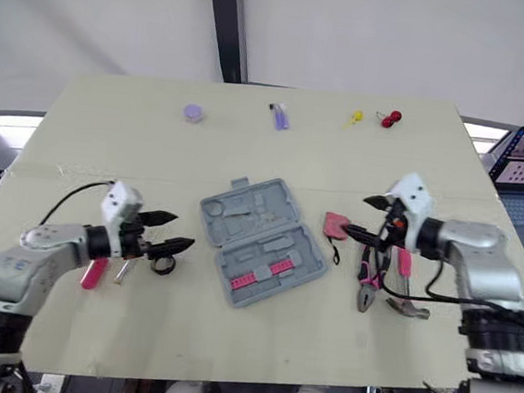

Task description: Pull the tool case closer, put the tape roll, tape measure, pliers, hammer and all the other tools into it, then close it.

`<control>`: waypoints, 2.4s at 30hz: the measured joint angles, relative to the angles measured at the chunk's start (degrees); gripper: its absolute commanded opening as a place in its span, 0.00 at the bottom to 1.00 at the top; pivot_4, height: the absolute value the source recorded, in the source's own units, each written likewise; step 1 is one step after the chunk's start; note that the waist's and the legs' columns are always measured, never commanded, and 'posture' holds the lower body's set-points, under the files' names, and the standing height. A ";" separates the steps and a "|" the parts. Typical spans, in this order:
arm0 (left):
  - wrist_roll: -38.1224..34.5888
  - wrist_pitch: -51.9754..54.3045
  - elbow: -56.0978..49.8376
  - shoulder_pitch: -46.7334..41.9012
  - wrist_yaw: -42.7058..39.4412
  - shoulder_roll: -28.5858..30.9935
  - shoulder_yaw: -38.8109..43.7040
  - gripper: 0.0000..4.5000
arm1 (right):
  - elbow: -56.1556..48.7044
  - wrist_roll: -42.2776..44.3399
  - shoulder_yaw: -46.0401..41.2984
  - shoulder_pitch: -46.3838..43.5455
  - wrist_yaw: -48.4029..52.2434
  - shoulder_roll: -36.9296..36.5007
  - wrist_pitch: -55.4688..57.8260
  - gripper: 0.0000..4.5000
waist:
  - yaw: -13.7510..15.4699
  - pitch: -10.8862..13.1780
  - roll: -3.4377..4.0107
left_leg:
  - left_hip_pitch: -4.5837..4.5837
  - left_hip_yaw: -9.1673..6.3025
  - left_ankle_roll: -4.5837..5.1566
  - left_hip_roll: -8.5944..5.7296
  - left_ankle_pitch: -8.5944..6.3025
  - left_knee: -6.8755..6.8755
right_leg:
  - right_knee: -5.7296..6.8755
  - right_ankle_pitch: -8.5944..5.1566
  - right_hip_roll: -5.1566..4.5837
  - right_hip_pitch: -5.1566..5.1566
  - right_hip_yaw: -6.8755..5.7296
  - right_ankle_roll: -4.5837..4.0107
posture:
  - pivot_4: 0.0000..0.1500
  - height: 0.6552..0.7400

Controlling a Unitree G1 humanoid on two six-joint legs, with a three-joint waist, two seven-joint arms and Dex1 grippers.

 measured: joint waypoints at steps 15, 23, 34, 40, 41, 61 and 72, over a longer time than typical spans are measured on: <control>5.07 4.13 -1.82 -0.50 1.80 0.03 -7.23 0.01 | 23.53 -12.94 8.51 -12.99 -0.93 9.44 -9.89 0.01 | -0.24 0.00 0.01 | -0.04 0.00 0.00 0.01 0.00 0.02 | 0.04 0.00 0.02 -0.08 0.01 0.00 | 1.00 1.00; 7.80 4.26 -0.09 -1.38 2.19 -0.48 -9.27 0.01 | 27.26 -16.11 8.83 -14.28 -2.30 11.04 -12.25 0.01 | -0.05 0.00 0.01 | -0.04 0.00 0.00 0.01 0.00 0.03 | 0.07 0.00 0.01 -0.07 0.03 0.00 | 1.00 1.00; 11.71 2.87 3.90 -3.25 3.76 -4.36 -12.04 0.01 | 27.77 -18.65 9.27 -14.54 -3.07 12.91 -12.43 0.01 | -0.14 0.01 0.01 | -0.04 0.00 0.00 0.01 0.00 0.04 | 0.08 0.00 0.03 -0.09 0.04 0.00 | 1.00 1.00; 12.62 2.27 4.37 -3.49 4.32 -4.84 -12.03 0.01 | 27.76 -20.05 10.57 -14.18 -3.35 14.50 -13.40 0.01 | -0.31 0.00 0.01 | -0.04 0.00 0.00 0.01 0.00 0.05 | 0.10 0.00 0.03 -0.11 0.05 0.00 | 1.00 1.00; 12.68 2.27 4.37 -3.46 4.32 -4.99 -12.03 0.01 | 27.76 -20.08 10.58 -14.14 -3.34 14.58 -13.44 0.01 | -0.27 0.00 0.01 | -0.04 0.00 0.00 0.01 0.00 0.05 | 0.10 0.00 0.03 -0.11 0.05 0.00 | 1.00 1.00; 15.71 -1.39 7.24 -4.50 2.89 -6.75 -12.54 0.01 | 18.68 -18.12 9.63 -7.63 0.96 13.86 -9.33 0.01 | -0.05 0.00 0.01 | -0.04 0.00 0.00 0.01 0.00 0.05 | 0.11 0.00 0.03 -0.08 0.05 0.00 | 1.00 1.00; 16.29 -2.49 6.59 -4.18 -3.56 -3.57 -14.00 0.01 | 0.73 -12.21 8.05 4.80 4.59 9.46 -0.70 0.01 | 0.13 0.00 0.01 | -0.04 0.00 0.00 0.01 0.00 0.03 | 0.08 0.00 0.04 -0.08 0.05 0.00 | 1.00 1.00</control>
